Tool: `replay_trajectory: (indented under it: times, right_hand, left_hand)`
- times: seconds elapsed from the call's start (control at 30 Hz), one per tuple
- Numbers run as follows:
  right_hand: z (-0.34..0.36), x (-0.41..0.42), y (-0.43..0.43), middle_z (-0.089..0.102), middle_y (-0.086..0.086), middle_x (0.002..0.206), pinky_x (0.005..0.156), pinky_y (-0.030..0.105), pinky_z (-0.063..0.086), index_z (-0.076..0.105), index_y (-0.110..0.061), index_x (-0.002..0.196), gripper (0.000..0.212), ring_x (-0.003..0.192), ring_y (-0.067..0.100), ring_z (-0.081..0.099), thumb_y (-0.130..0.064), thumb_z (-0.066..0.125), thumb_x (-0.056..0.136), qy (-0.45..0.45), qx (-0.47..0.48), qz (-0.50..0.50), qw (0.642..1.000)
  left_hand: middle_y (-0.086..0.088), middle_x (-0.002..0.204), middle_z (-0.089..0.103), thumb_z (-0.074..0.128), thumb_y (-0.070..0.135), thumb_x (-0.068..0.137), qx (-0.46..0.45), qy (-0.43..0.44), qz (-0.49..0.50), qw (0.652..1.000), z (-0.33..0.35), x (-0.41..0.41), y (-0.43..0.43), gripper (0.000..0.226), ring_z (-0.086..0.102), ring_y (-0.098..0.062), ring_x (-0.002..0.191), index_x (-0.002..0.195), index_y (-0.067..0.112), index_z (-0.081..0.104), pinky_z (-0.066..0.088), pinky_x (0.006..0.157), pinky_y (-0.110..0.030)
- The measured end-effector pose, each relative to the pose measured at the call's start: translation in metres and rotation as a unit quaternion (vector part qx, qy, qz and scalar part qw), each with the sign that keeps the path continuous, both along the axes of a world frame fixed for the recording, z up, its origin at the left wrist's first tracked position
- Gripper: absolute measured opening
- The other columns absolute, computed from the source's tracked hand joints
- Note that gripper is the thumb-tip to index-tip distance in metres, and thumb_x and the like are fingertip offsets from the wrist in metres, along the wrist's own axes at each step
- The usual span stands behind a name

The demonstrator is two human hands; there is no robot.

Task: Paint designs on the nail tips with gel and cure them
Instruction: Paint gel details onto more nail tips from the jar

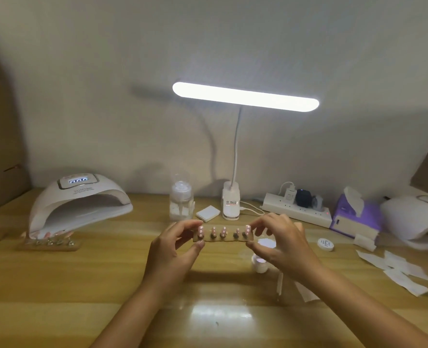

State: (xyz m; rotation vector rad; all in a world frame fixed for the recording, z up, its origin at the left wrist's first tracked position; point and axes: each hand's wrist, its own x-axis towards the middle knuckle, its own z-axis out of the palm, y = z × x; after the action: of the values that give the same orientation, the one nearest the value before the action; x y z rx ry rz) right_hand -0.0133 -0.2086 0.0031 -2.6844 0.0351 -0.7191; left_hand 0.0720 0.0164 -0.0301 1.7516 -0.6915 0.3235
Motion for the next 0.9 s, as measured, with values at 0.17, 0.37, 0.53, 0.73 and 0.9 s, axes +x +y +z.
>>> replay_trajectory:
  times: [0.17,0.37,0.53,0.73,0.9]
  right_hand:
    - [0.013,-0.057,-0.023,0.059,-0.024,0.083,0.068,0.019,0.041,0.067,-0.034,0.094,0.022,0.078,0.001,0.054,-0.050,0.071,0.079,-0.034,0.002,0.009,0.999]
    - [0.010,-0.146,-0.047,0.066,-0.017,0.080,0.059,0.021,0.048,0.068,-0.034,0.082,0.025,0.073,0.012,0.059,-0.056,0.069,0.071,-0.044,0.080,-0.092,0.992]
    - [-0.018,-0.207,-0.084,0.067,-0.013,0.068,0.053,0.011,0.045,0.068,-0.020,0.075,0.026,0.059,0.001,0.059,-0.040,0.083,0.068,-0.045,0.253,-0.277,0.926]
    - [-0.022,-0.216,-0.139,0.070,-0.004,0.073,0.066,0.038,0.060,0.068,-0.020,0.081,0.020,0.056,0.017,0.070,-0.037,0.080,0.082,-0.121,0.365,-0.473,0.793]
    - [-0.026,-0.177,-0.181,0.068,0.004,0.065,0.065,0.036,0.057,0.066,-0.012,0.083,0.021,0.058,0.017,0.067,-0.030,0.075,0.088,-0.183,0.438,-0.513,0.715]
  left_hand:
    - [0.012,0.106,0.070,0.077,-0.001,0.078,-0.016,0.009,-0.074,0.997,0.017,-0.024,-0.030,0.047,0.066,0.000,0.101,0.114,0.028,0.067,0.050,0.089,-0.012]
    - [0.014,0.114,0.065,0.075,0.002,0.081,0.028,0.013,-0.186,0.982,0.027,-0.059,-0.088,0.050,0.063,0.002,0.105,0.122,0.027,0.059,0.053,0.087,-0.017]
    - [0.017,0.117,0.059,0.073,0.011,0.085,0.065,0.016,-0.234,0.970,0.022,-0.086,-0.143,0.045,0.059,0.007,0.104,0.119,0.034,0.053,0.053,0.082,-0.016]
    - [0.012,0.083,0.066,0.069,0.022,0.089,0.083,0.068,-0.257,0.960,0.007,-0.128,-0.202,0.015,0.063,-0.004,0.068,0.099,0.032,0.063,0.052,0.059,-0.019]
    - [0.013,0.077,0.068,0.068,0.024,0.088,0.090,0.108,-0.277,0.951,-0.008,-0.150,-0.223,0.011,0.059,-0.003,0.060,0.085,0.034,0.067,0.049,0.060,-0.020]
